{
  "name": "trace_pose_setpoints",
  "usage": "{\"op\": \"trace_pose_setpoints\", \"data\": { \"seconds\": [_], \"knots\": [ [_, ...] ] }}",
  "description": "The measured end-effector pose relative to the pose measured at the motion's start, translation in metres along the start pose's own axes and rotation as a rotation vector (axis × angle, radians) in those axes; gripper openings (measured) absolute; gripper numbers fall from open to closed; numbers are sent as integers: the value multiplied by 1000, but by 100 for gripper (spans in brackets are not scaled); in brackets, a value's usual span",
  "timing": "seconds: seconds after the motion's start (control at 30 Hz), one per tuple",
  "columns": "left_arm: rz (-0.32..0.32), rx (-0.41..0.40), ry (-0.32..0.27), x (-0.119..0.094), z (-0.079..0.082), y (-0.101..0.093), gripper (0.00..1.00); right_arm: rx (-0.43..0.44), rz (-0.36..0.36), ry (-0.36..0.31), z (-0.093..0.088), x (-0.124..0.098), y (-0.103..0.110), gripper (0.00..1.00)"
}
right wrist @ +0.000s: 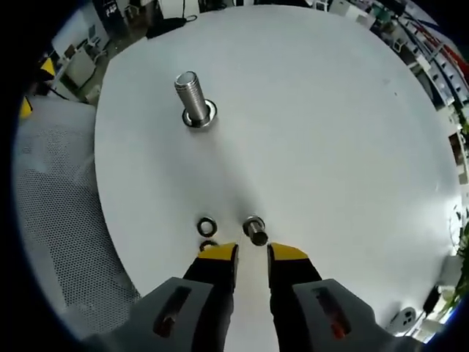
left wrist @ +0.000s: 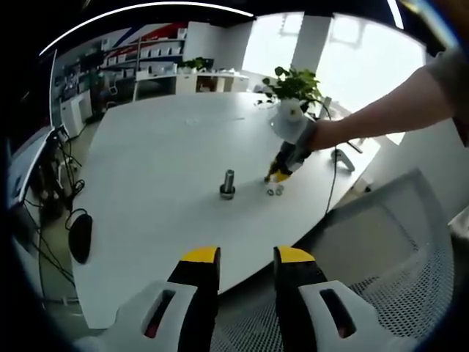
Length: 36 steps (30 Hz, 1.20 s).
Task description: Place the washer onto the threaded stud by aligning its center hole with the stud, sliding it down to the base, and recovering from edge contact or off-axis alignment until the washer reaches the visible bottom stop.
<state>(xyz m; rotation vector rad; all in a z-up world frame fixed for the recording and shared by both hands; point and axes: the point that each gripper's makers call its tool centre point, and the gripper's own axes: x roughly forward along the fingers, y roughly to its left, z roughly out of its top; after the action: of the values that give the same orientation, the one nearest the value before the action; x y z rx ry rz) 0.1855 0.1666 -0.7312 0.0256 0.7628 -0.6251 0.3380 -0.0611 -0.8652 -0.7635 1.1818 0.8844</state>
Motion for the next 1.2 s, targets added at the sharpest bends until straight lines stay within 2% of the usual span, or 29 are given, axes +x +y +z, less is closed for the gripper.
{"op": "trace_pose_setpoints", "data": {
  "seconds": [0.2, 0.47, 0.67, 1.03, 1.2],
  "knots": [
    [1, 1, 13, 1, -2, 0, 27, -36, 25, 15, -11, 0, 11, 19],
    [0, 5, 19, 1, -3, 0, 27, -55, 54, -5, -10, 0, 18, 19],
    [-1, 7, 25, 2, -4, -1, 27, -116, 60, 28, -16, 5, 25, 19],
    [0, 8, 30, 2, -4, -1, 27, -144, 64, 14, -17, 9, 22, 17],
    [0, 7, 30, 3, -4, 0, 27, -179, 59, 42, -16, 10, 23, 17]
  ]
}}
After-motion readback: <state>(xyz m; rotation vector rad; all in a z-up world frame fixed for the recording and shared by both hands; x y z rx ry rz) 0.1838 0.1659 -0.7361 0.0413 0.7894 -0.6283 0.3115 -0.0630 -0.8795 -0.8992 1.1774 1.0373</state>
